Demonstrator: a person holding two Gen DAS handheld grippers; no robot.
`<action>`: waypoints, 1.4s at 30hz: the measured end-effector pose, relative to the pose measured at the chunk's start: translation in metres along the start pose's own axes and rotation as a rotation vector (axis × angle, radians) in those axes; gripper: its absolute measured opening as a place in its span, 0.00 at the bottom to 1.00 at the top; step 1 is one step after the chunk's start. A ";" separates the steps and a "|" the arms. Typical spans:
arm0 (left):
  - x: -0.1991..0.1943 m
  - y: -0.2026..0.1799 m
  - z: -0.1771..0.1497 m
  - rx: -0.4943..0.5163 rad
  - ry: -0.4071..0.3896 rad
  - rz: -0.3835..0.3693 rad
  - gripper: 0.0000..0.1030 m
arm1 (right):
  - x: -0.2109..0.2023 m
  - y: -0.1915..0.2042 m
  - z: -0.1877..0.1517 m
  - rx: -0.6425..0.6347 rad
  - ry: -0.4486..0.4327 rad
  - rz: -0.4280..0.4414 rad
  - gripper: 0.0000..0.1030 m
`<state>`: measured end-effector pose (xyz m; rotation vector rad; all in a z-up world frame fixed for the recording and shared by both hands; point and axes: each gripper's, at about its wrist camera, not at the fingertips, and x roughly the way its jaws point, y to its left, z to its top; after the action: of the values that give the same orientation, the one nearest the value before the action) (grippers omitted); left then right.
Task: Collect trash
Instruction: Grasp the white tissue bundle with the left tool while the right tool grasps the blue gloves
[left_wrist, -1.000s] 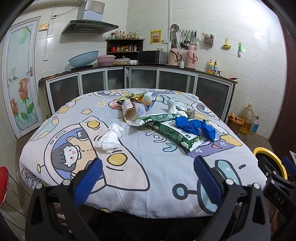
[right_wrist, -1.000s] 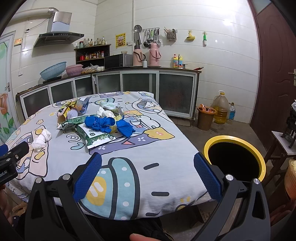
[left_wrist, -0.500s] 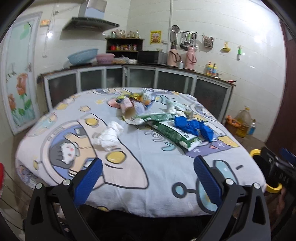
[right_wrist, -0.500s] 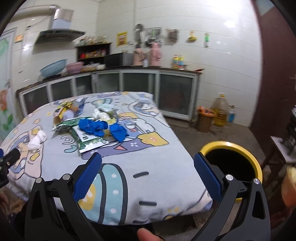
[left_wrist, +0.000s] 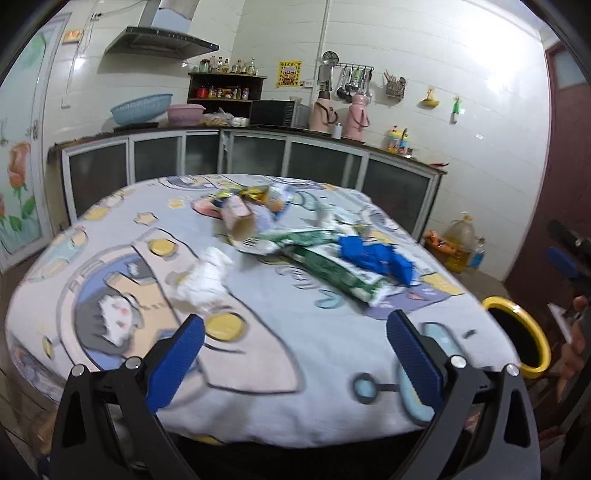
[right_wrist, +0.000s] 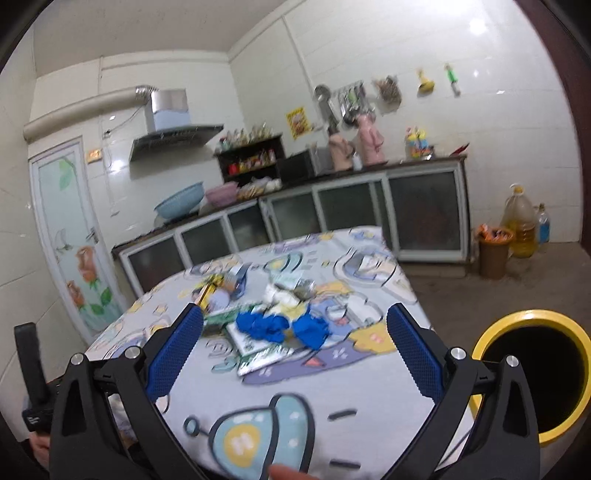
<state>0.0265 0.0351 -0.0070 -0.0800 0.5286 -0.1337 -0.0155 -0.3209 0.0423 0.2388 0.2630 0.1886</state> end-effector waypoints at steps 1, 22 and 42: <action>0.003 0.005 0.004 0.014 0.009 0.011 0.92 | 0.008 -0.002 0.003 -0.012 0.019 0.006 0.93; 0.126 0.091 0.039 0.092 0.368 -0.025 0.92 | 0.238 -0.003 -0.041 -0.385 0.564 0.027 0.93; 0.197 0.095 0.043 0.018 0.482 -0.035 0.75 | 0.298 -0.027 -0.054 -0.292 0.751 0.013 0.45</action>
<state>0.2266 0.1019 -0.0788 -0.0392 1.0070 -0.1938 0.2563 -0.2712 -0.0850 -0.1329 0.9703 0.3226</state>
